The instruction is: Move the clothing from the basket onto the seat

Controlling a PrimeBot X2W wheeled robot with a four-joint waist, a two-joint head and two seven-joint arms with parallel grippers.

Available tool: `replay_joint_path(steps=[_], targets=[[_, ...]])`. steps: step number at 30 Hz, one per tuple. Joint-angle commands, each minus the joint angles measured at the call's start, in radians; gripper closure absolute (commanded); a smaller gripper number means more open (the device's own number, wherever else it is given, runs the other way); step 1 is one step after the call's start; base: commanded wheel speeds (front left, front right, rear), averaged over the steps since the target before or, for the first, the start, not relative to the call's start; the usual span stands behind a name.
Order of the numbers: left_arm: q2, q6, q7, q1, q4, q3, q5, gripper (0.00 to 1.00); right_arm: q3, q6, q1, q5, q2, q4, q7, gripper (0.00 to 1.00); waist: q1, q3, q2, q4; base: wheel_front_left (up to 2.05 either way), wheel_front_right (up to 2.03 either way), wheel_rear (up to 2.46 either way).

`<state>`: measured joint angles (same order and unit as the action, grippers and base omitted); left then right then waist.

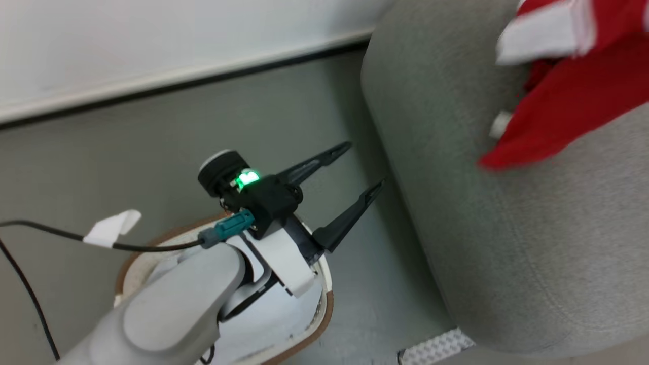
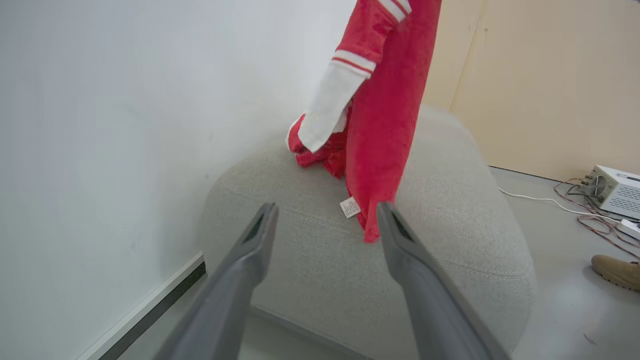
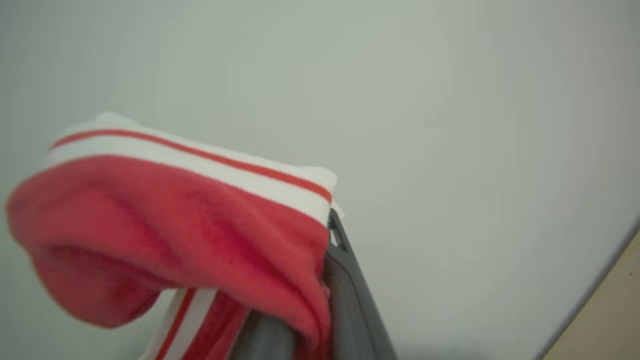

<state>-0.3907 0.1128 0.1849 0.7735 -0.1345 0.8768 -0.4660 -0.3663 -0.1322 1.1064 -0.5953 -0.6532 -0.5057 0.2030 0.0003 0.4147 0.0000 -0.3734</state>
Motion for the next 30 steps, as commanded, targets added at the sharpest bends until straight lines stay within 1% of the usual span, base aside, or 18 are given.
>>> replay_joint_path(steps=[1,4,5,6,7,9,10,11,14,17,18,22,24,29,30], targets=[[-0.014,-0.005,-0.007,0.03,0.02,-0.004,0.018,0.0,0.094,0.003,0.09,0.037,-0.028,-0.036,-0.003,1.0,-0.0003,0.134,0.0,0.059,0.0,0.0,0.0],[-0.027,-0.01,-0.01,0.052,0.044,-0.01,0.032,0.0,0.212,0.003,0.191,0.103,-0.073,-0.096,-0.02,1.0,-0.0003,0.185,0.0,0.083,0.0,0.0,0.0],[-0.027,-0.01,-0.01,0.052,0.044,-0.01,0.032,0.0,0.212,0.003,0.191,0.103,-0.073,-0.096,-0.02,1.0,-0.0003,0.185,0.0,0.083,0.0,0.0,0.0],[-0.032,-0.014,-0.008,0.056,0.061,-0.012,0.037,0.0,0.278,0.003,0.25,0.145,-0.101,-0.13,-0.039,1.0,-0.0003,0.208,0.0,0.099,0.0,0.0,0.0],[-0.036,-0.014,-0.006,0.056,0.07,-0.011,0.041,0.0,0.314,0.003,0.273,0.166,-0.115,-0.147,-0.046,1.0,-0.0003,0.217,0.0,0.106,0.0,0.0,0.0],[-0.044,-0.018,-0.005,0.047,0.08,-0.008,0.044,0.0,0.358,0.003,0.287,0.22,-0.131,-0.181,-0.054,1.0,-0.0003,0.229,0.0,0.116,0.0,0.0,0.0],[-0.044,-0.018,-0.005,0.047,0.08,-0.008,0.044,0.0,0.358,0.003,0.287,0.22,-0.131,-0.181,-0.054,1.0,-0.0003,0.229,0.0,0.116,0.0,0.0,0.0],[-0.049,-0.021,-0.008,0.039,0.092,-0.004,0.047,0.0,0.391,0.003,0.276,0.257,-0.129,-0.211,-0.057,1.0,-0.0003,0.242,0.0,0.122,0.0,0.0,0.0],[-0.054,-0.026,-0.011,0.03,0.103,-0.002,0.048,0.0,0.447,0.003,0.211,0.29,-0.088,-0.28,-0.041,1.0,-0.0003,0.257,0.0,0.129,0.0,0.0,0.0],[-0.055,-0.029,-0.012,0.016,0.11,0.009,0.049,0.0,0.498,0.003,0.133,0.324,-0.031,-0.369,-0.017,1.0,-0.0003,0.262,0.0,0.132,0.0,0.0,0.0],[-0.055,-0.029,-0.012,0.016,0.11,0.009,0.049,0.0,0.498,0.003,0.133,0.324,-0.031,-0.369,-0.017,1.0,-0.0003,0.262,0.0,0.132,0.0,0.0,0.0],[-0.061,-0.038,-0.023,0.004,0.119,0.016,0.046,0.0,0.567,0.003,0.051,0.349,0.048,-0.488,0.014,1.0,-0.0003,0.261,0.0,0.134,0.0,0.0,0.0],[-0.069,-0.044,-0.022,-0.003,0.124,0.014,0.043,0.0,0.587,0.003,0.021,0.369,0.088,-0.538,0.026,1.0,-0.0003,0.257,0.0,0.133,0.0,0.0,0.0],[-0.088,-0.061,-0.028,-0.029,0.129,0.008,0.024,0.0,0.613,0.003,-0.014,0.432,0.151,-0.606,0.049,0.99,-0.0003,0.235,0.0,0.112,0.0,0.0,0.0],[-0.089,-0.062,-0.028,-0.035,0.13,0.009,0.021,0.0,0.611,0.003,-0.021,0.446,0.164,-0.612,0.053,0.63,-0.0003,0.227,0.0,0.108,0.0,0.0,0.0]])
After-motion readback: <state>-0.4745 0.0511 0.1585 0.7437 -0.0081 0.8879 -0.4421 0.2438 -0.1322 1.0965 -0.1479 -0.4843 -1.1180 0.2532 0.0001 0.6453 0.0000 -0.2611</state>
